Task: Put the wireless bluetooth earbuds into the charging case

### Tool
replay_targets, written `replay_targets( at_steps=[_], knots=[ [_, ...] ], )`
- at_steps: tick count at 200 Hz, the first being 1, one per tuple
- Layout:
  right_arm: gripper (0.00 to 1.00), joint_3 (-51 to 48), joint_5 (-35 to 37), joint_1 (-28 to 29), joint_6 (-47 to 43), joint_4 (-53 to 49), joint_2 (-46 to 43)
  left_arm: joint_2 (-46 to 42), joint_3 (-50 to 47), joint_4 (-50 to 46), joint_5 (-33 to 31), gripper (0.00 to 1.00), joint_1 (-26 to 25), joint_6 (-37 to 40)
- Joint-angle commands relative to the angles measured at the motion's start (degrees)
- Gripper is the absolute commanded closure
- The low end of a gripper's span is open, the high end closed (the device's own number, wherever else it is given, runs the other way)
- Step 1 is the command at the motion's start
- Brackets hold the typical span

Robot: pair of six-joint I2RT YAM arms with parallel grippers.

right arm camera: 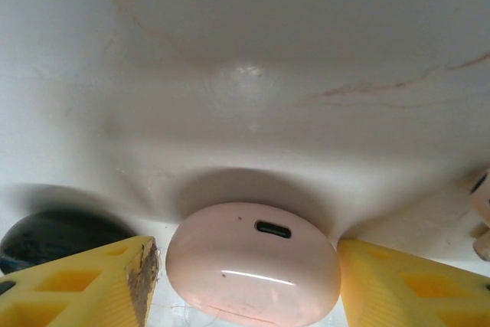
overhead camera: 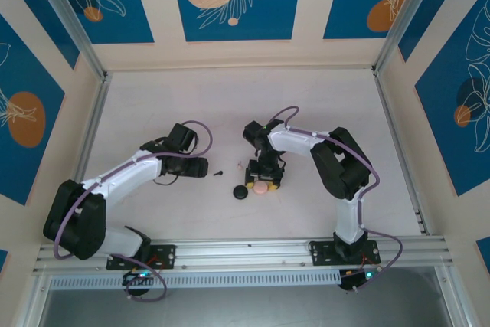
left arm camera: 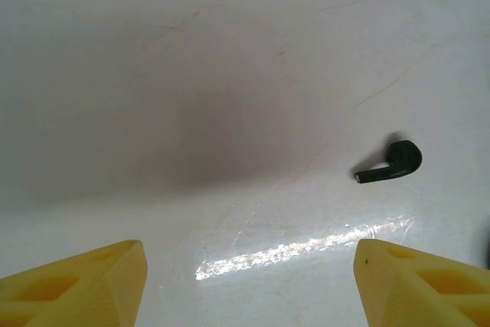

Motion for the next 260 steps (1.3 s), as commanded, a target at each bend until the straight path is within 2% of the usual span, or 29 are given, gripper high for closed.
replay_targets(
  at_steps=[1,23,49,80,122,159,186,215,260],
  knots=[
    [0.42,-1.00,-0.81,0.52,0.18,0.14,1.97,0.21,-0.20,0.09,1.45,0.29,-0.56,-0.65],
    [0.48,-1.09,0.61,0.63,-0.28,-0.01,1.68,0.12,-0.29,0.30,1.67,0.30,-0.65,-0.66],
    [0.49,-2.32,2.98,0.73,-0.27,1.05,-0.90,-0.29,-0.20,0.98,3.60,0.31,-0.64,-0.07],
    [0.49,-4.87,3.66,0.17,0.33,5.62,-7.41,-2.75,-1.80,6.41,9.77,0.33,-0.82,1.68],
    [0.49,-10.81,-3.57,-2.37,2.59,21.37,-20.37,-8.98,-8.52,25.25,19.29,0.38,-3.20,2.62],
    [0.49,-17.62,-11.37,-6.42,7.63,35.59,-29.53,-13.83,-17.33,46.71,22.89,0.41,-5.90,3.21],
    [0.50,-24.55,-19.55,-9.83,14.23,50.40,-33.88,-15.11,-23.73,62.99,25.18,0.44,-7.42,4.19],
    [0.50,-28.54,-22.96,-9.80,18.96,60.26,-35.61,-14.24,-25.07,69.46,26.01,0.46,-10.61,9.59],
    [0.50,-31.71,-21.59,-7.55,21.65,65.28,-37.76,-11.60,-25.16,75.02,23.78,0.49,-14.12,13.22]
  ],
)
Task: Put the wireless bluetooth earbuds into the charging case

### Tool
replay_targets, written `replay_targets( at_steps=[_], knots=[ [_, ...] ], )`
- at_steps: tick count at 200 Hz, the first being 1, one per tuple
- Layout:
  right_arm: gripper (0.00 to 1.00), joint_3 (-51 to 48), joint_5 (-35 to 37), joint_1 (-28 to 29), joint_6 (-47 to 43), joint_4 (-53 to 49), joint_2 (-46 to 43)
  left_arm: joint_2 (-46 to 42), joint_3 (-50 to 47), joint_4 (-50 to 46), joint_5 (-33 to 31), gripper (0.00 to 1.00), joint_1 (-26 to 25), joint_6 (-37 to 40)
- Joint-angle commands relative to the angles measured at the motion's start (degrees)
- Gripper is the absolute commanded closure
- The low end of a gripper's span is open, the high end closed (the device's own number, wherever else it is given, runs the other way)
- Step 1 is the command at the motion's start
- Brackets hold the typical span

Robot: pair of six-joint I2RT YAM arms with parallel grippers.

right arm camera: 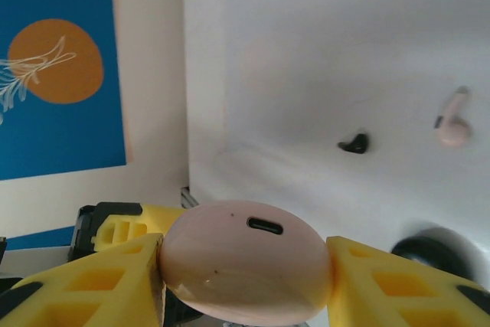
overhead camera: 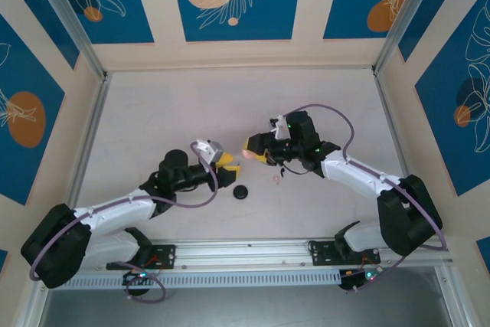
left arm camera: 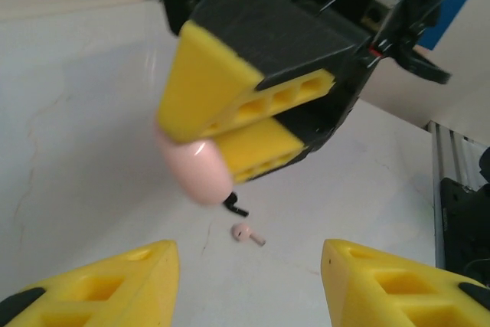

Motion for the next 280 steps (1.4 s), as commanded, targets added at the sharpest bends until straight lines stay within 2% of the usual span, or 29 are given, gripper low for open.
replay_targets(
  at_steps=[1,45,90,161,236,259,280],
  knots=[
    [0.50,-2.06,-1.76,1.03,3.49,7.02,-3.11,1.38,-0.35,7.15,-0.33,0.49,-1.41,3.35],
    [0.49,-4.94,0.27,1.97,5.67,9.61,-6.16,2.43,-0.51,9.68,-4.22,0.49,-2.63,2.84],
    [0.49,-5.16,1.64,4.17,5.75,9.70,-7.05,4.17,-0.35,13.38,-5.27,0.50,-3.23,1.88],
    [0.49,-5.95,2.52,5.70,6.37,10.85,-6.98,4.96,-0.35,15.89,-6.92,0.62,-3.53,-0.80],
    [0.48,-6.30,2.72,6.03,5.99,11.65,-7.29,5.53,0.77,13.94,-6.50,0.83,-3.63,-1.96],
    [0.41,-6.05,4.20,6.04,3.08,9.54,-8.61,4.59,2.22,8.14,-5.80,0.87,-3.57,-1.77],
    [0.27,-5.84,7.57,5.75,-1.73,3.92,-11.82,3.04,3.78,0.54,-4.39,0.87,-3.61,-0.17]
  ],
)
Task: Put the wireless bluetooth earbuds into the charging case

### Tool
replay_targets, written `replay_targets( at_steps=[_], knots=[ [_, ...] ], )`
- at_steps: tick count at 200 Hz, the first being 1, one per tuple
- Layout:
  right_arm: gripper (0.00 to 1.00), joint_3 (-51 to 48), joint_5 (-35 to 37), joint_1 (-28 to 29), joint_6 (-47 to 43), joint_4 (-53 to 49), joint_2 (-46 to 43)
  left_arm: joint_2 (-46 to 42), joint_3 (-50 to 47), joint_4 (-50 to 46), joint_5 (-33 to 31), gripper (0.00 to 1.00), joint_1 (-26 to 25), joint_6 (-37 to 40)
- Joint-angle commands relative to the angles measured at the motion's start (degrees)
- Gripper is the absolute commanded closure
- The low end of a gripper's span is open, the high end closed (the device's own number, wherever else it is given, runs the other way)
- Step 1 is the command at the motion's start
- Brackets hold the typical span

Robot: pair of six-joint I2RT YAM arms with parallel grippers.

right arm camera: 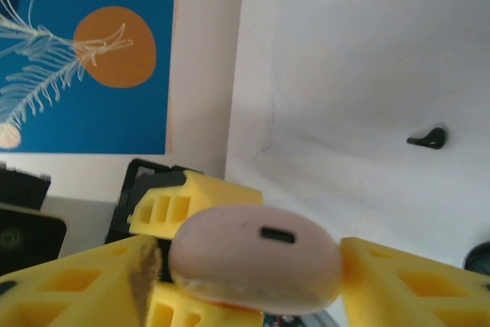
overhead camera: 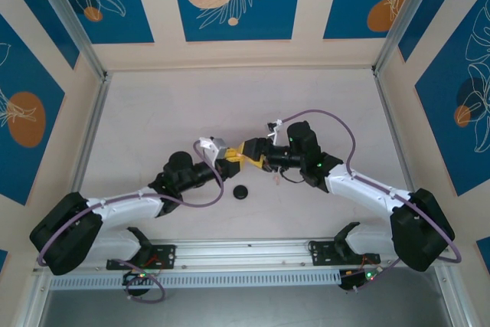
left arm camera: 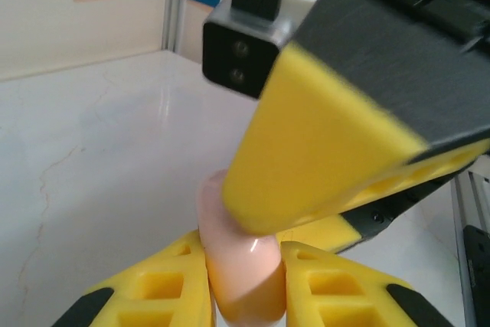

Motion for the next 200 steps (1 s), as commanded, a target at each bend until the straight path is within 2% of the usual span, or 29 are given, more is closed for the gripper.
replay_targets(
  at_steps=[1,23,48,72,106,130,142,154,178,200],
  knots=[
    [0.26,-0.06,3.07,0.23,-5.76,-4.72,-4.67,-2.09,2.78,-8.74,1.94,0.88,-0.72,1.69],
    [0.19,-1.38,3.82,-1.67,-11.78,-7.32,-8.97,-3.84,4.44,-17.87,3.51,0.88,-0.64,4.82],
    [0.19,-2.41,4.06,-4.30,-22.59,-11.54,-13.98,-4.43,8.01,-29.92,7.15,0.88,-0.55,9.70],
    [0.24,-2.70,0.62,-6.93,-37.17,-14.57,-17.16,-3.33,11.50,-39.36,12.23,0.87,-0.55,14.02],
    [0.26,0.00,-6.28,-10.15,-61.18,-23.91,-17.04,-0.87,15.56,-48.26,20.47,0.87,-0.50,19.82],
    [0.27,0.00,-15.63,-11.76,-75.77,-26.79,-16.49,-0.45,16.89,-52.00,23.08,0.86,-0.53,23.94],
    [0.28,-0.98,-22.98,-13.88,-79.00,-24.93,-16.11,-0.66,17.16,-52.82,23.94,0.85,-0.55,25.13],
    [0.30,-1.88,-27.22,-14.62,-81.28,-23.59,-16.01,-0.91,17.25,-52.95,25.45,0.85,-0.55,25.67],
    [0.40,-2.25,-29.11,-12.81,-93.46,-28.10,-15.65,-1.34,17.02,-53.19,27.38,0.85,-0.55,27.00],
    [0.42,-0.44,-29.04,-11.03,-97.60,-32.31,-13.15,-1.28,16.96,-53.40,28.43,0.84,-0.49,27.98]
  ],
)
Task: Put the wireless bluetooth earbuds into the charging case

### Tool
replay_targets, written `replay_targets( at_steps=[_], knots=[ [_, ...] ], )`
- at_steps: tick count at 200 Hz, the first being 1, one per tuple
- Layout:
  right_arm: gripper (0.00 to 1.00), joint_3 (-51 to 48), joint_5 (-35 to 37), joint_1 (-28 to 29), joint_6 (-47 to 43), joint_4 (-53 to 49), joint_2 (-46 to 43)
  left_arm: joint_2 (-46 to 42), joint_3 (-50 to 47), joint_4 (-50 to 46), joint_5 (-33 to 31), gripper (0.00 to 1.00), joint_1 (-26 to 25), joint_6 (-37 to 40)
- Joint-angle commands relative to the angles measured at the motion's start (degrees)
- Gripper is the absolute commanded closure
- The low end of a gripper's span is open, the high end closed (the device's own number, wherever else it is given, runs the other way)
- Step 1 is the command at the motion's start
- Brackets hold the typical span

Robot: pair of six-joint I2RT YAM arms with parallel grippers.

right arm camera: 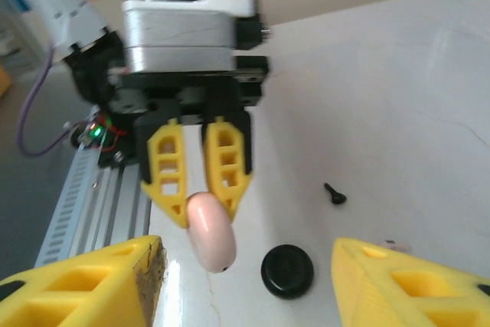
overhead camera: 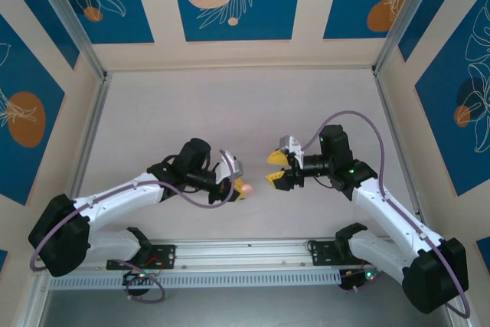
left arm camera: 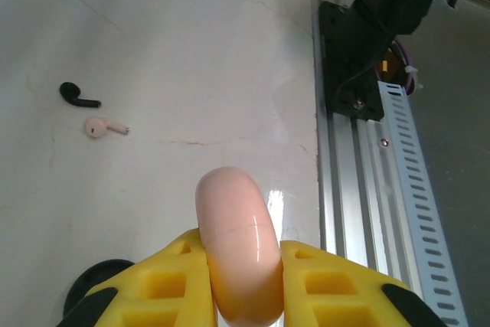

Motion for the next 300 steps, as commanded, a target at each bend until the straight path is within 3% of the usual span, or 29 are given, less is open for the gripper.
replay_targets(
  at_steps=[1,35,121,164,190,242,252,269,300],
  knots=[
    [0.42,1.27,-5.01,1.93,-12.65,-6.94,2.67,-0.70,1.80,-1.77,4.56,0.84,-0.43,3.66],
    [0.43,6.95,-1.20,6.86,-20.50,-15.93,10.03,0.05,2.10,-1.55,6.32,0.84,-0.47,4.02],
    [0.49,15.60,-6.31,10.68,-27.71,-23.51,24.69,-0.16,2.66,-1.63,7.38,0.85,-0.47,4.11],
    [0.58,18.68,-8.79,11.26,-29.68,-26.40,29.02,-0.29,3.02,-2.16,6.87,0.85,-0.47,4.12],
    [0.70,20.11,-8.77,11.15,-30.90,-28.38,30.46,-0.41,3.11,-2.05,6.31,0.85,-0.44,4.00],
    [0.84,20.17,-9.26,10.31,-31.33,-28.83,28.97,-1.74,2.76,-1.99,3.93,0.85,-0.46,4.34],
    [0.83,19.84,-9.20,10.11,-31.13,-28.40,28.31,-2.08,2.66,-1.85,3.53,0.85,-0.45,4.45],
    [0.67,19.21,-7.79,9.96,-29.99,-27.47,27.33,-2.49,2.57,-1.93,3.17,0.85,-0.46,4.79],
    [0.57,18.97,-5.65,10.09,-29.32,-28.15,27.61,-2.94,2.66,-1.96,3.18,0.85,-0.42,5.33]
  ],
)
